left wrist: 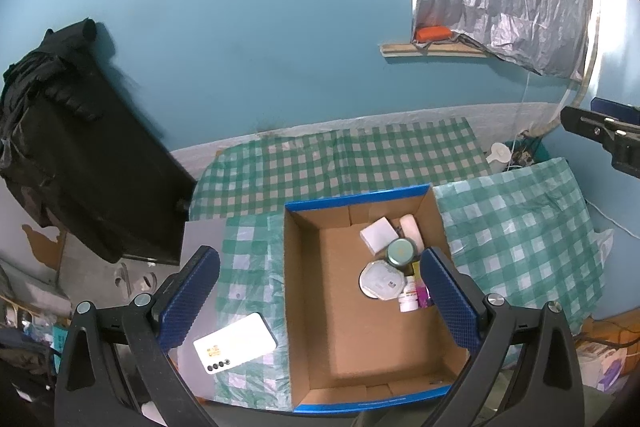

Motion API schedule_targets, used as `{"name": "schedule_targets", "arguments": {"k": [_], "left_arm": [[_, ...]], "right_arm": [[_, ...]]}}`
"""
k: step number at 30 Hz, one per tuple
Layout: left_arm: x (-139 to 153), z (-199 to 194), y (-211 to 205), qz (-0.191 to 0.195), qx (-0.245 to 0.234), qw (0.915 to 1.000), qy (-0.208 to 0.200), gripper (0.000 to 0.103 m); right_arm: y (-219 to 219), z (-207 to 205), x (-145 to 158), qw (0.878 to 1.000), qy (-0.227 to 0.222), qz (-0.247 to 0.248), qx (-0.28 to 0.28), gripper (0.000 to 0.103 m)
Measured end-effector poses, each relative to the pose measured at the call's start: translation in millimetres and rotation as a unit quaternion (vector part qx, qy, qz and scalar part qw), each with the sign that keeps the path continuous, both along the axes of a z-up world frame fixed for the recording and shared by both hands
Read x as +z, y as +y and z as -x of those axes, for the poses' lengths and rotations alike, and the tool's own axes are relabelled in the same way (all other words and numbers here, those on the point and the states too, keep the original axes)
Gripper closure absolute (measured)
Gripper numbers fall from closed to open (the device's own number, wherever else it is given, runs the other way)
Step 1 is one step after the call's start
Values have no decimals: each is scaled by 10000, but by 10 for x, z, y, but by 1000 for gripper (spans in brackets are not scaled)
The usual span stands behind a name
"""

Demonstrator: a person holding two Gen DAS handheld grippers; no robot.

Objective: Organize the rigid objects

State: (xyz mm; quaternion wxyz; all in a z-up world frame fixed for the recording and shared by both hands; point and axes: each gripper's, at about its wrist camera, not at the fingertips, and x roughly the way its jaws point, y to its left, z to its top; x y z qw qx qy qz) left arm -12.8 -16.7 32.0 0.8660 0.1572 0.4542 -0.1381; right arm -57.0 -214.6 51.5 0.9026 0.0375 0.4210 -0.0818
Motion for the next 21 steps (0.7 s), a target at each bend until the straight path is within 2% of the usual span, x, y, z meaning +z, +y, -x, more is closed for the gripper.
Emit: {"name": "schedule_targets", "arguments": {"k": [21], "left_arm": [[23, -25, -52, -53, 43, 10000, -8, 2]], "right_arm": [[-56, -65, -56, 9999, 77, -90, 76, 29]]}}
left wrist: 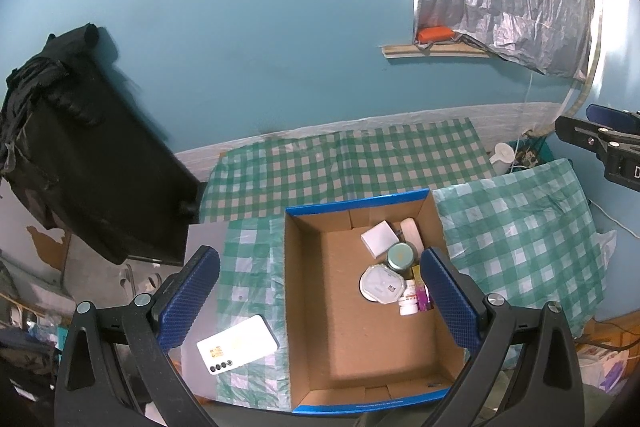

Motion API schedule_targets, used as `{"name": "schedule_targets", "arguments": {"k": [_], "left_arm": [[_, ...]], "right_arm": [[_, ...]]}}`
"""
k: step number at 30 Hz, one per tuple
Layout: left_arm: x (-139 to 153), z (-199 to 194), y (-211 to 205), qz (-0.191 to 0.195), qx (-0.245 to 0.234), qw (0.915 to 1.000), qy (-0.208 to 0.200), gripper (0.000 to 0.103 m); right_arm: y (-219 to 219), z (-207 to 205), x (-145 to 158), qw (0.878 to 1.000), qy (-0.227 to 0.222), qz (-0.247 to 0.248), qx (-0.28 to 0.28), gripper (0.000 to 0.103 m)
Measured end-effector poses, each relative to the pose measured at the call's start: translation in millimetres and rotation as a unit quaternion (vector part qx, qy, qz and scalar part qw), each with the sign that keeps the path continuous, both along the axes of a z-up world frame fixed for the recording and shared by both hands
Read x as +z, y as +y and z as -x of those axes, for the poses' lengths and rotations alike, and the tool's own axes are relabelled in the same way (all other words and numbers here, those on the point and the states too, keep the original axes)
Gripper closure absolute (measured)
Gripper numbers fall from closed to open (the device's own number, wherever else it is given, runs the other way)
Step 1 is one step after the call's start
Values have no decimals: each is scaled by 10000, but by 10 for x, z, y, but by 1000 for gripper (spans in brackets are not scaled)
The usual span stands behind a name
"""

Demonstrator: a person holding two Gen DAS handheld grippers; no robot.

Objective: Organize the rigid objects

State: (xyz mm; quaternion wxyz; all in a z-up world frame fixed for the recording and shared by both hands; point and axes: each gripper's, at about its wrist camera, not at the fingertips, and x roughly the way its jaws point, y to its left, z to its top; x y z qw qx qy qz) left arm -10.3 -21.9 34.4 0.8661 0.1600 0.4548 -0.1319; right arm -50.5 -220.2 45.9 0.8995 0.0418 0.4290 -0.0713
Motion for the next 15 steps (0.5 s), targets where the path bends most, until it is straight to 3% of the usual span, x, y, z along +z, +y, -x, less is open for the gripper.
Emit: {"name": "schedule_targets", "arguments": {"k": [15], "left_arm": [[12, -48, -34, 1, 47, 10000, -15, 2]], "right_arm": [[11, -45, -10, 10000, 4, -2, 31, 29]]}}
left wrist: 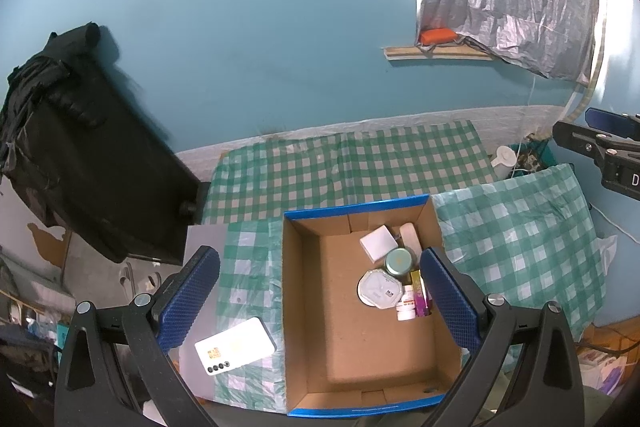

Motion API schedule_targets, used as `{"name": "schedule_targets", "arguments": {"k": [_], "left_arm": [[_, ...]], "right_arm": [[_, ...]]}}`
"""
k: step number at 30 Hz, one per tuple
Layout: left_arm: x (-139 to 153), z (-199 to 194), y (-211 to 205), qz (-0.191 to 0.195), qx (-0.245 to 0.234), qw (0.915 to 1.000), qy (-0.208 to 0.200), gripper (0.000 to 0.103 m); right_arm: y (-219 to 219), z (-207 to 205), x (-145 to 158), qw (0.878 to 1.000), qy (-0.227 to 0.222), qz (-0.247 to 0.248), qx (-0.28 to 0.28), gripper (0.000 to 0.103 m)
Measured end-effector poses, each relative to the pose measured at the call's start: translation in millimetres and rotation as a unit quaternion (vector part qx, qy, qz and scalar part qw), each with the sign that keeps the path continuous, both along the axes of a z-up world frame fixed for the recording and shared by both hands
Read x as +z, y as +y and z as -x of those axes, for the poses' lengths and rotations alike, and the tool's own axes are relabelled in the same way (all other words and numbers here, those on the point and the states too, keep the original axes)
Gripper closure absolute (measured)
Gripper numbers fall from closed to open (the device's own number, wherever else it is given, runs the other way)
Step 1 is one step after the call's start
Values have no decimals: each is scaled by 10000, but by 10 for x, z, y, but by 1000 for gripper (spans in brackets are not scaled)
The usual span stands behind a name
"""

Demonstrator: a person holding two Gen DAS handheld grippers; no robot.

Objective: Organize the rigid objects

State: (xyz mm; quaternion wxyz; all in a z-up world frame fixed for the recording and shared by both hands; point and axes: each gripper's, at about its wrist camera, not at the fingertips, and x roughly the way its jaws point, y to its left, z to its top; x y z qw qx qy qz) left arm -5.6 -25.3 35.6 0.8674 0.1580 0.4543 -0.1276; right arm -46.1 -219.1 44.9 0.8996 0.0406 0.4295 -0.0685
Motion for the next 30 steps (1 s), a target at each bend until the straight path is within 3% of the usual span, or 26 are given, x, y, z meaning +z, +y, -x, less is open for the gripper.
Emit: {"name": "schedule_targets", "arguments": {"k": [30], "left_arm": [[12, 4, -29, -53, -6, 10000, 34, 2]], "right_arm": [[29, -48, -20, 10000, 21, -5, 31, 29]]}}
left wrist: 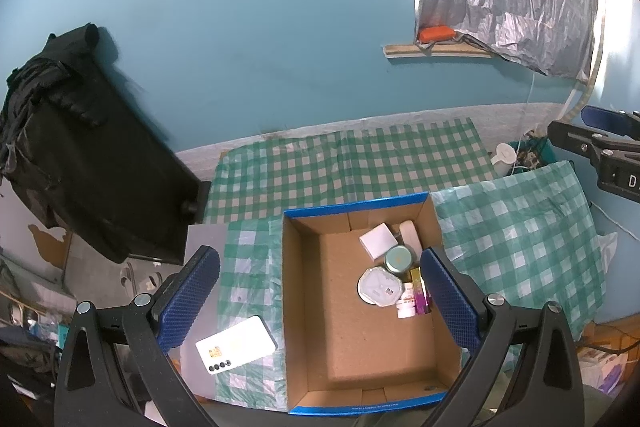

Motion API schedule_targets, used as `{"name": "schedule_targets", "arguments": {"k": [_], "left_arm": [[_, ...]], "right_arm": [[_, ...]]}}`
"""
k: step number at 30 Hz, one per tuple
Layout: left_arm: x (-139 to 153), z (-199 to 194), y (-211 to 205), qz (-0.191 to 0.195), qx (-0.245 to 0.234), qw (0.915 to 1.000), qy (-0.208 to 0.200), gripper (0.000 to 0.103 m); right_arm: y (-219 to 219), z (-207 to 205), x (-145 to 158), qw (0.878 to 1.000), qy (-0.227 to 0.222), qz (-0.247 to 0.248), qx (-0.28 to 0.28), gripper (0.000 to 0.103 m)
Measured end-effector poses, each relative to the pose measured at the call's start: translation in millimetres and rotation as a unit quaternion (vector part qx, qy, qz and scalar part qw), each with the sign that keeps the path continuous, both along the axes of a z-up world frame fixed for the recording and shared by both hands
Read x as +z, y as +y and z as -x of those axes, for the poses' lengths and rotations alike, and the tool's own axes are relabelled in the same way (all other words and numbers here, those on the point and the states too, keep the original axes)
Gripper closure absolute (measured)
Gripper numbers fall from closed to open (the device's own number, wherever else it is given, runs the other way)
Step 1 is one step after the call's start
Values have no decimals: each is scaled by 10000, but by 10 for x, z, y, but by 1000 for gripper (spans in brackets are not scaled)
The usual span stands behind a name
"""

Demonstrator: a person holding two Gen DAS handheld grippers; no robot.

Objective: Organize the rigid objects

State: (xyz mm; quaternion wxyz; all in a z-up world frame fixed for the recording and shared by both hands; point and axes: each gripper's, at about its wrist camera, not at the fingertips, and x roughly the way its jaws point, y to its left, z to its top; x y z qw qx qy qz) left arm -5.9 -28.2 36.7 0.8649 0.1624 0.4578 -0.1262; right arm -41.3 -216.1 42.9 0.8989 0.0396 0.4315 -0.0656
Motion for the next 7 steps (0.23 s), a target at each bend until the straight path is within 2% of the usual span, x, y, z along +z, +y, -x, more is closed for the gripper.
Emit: {"name": "schedule_targets", "arguments": {"k": [7], "left_arm": [[-11, 25, 8, -14, 43, 10000, 3, 2]], "right_arm": [[15, -15, -7, 10000, 16, 8, 5, 29]]}}
